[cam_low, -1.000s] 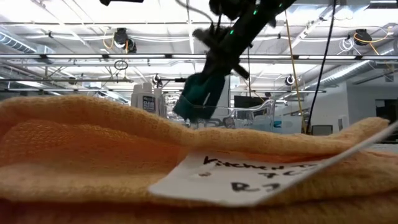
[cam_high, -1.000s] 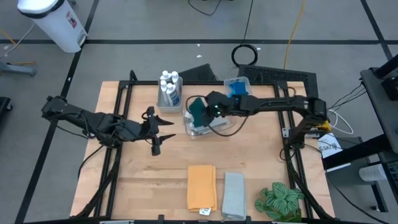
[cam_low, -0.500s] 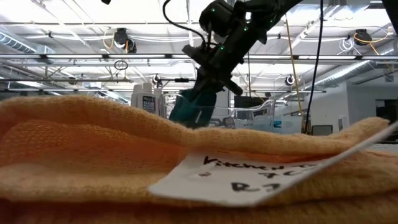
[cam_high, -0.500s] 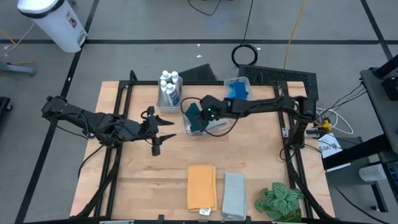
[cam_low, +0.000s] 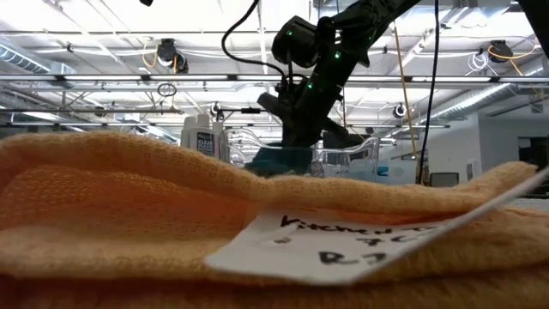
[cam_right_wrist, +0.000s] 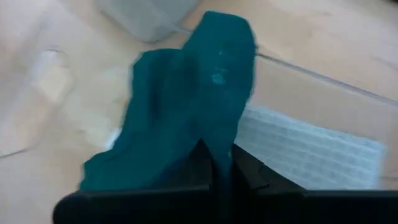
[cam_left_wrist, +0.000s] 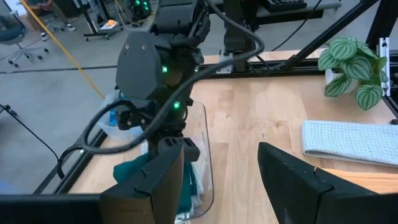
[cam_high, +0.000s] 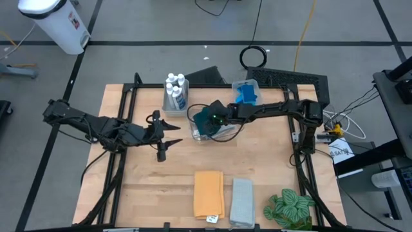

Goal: Pick & Place Kitchen Items
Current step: Put the blue towel into the transparent bin

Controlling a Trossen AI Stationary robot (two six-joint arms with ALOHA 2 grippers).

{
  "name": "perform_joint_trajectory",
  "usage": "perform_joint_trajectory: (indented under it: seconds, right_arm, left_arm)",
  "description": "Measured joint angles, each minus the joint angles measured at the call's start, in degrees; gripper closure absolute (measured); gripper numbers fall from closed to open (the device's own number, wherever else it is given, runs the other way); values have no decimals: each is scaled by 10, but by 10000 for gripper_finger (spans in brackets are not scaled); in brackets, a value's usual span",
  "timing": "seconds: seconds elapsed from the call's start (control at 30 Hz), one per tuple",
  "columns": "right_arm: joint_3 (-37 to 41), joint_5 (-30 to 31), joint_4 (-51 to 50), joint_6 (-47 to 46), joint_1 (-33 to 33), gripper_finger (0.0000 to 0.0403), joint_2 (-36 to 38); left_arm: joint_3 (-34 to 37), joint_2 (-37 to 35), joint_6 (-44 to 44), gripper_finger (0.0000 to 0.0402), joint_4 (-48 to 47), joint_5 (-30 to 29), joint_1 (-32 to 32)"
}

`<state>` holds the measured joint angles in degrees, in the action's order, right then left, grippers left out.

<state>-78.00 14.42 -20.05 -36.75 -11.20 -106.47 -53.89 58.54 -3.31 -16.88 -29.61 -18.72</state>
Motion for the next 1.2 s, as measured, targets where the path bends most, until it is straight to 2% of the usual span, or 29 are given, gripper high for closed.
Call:
perform_joint_trajectory:
  seconds: [0.17,0.33,0.47,0.6,0.73,0.9,1.0,1.1,1.2]
  right_arm:
    - [0,63,-33,1,5,364,0]
    - [0,66,-47,10,6,301,0]
    - [0,69,-46,51,8,240,0]
    - [0,112,-43,82,8,186,1]
    - [0,133,-48,90,8,157,25]
    - [0,121,-41,107,8,150,54]
    - [0,58,-39,143,8,160,59]
    - [0,21,-36,162,6,196,40]
    - [1,20,-36,179,1,259,11]
  left_arm:
    - [0,0,0,192,0,0,0]
    - [0,0,0,192,0,0,0]
    - [0,0,1,192,0,0,0]
    - [0,0,1,192,0,0,0]
    - [0,0,1,192,0,0,0]
    - [0,0,1,192,0,0,0]
    - [0,0,0,192,1,0,0]
    - [0,0,0,192,3,-7,0]
    - [0,0,1,192,5,-9,0]
